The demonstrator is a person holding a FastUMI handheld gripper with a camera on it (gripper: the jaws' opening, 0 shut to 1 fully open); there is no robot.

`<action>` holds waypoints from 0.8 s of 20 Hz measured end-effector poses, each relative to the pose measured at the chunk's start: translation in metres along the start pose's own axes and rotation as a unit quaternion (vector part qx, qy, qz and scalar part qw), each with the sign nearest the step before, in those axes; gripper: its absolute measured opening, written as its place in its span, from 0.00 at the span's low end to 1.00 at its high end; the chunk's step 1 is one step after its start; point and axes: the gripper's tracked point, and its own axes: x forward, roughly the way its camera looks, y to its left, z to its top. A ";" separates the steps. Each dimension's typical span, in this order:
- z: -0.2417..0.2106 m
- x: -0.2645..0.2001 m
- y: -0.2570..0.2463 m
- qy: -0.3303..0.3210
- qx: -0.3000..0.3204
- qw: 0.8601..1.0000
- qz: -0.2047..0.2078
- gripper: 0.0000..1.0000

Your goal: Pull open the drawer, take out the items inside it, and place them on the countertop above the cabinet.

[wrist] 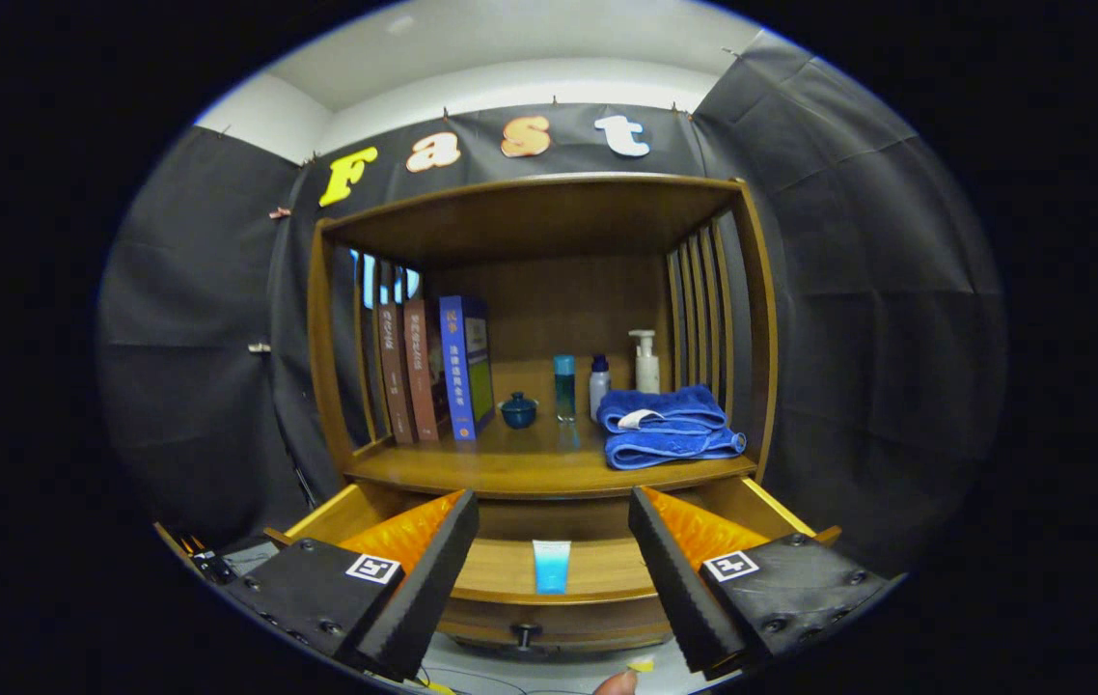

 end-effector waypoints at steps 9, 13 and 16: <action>-0.071 0.075 0.016 0.228 -0.016 0.972 0.063 0.97; -0.103 0.095 -0.004 0.296 -0.033 0.954 0.029 0.98; -0.110 0.106 -0.010 0.317 -0.072 0.946 0.021 0.98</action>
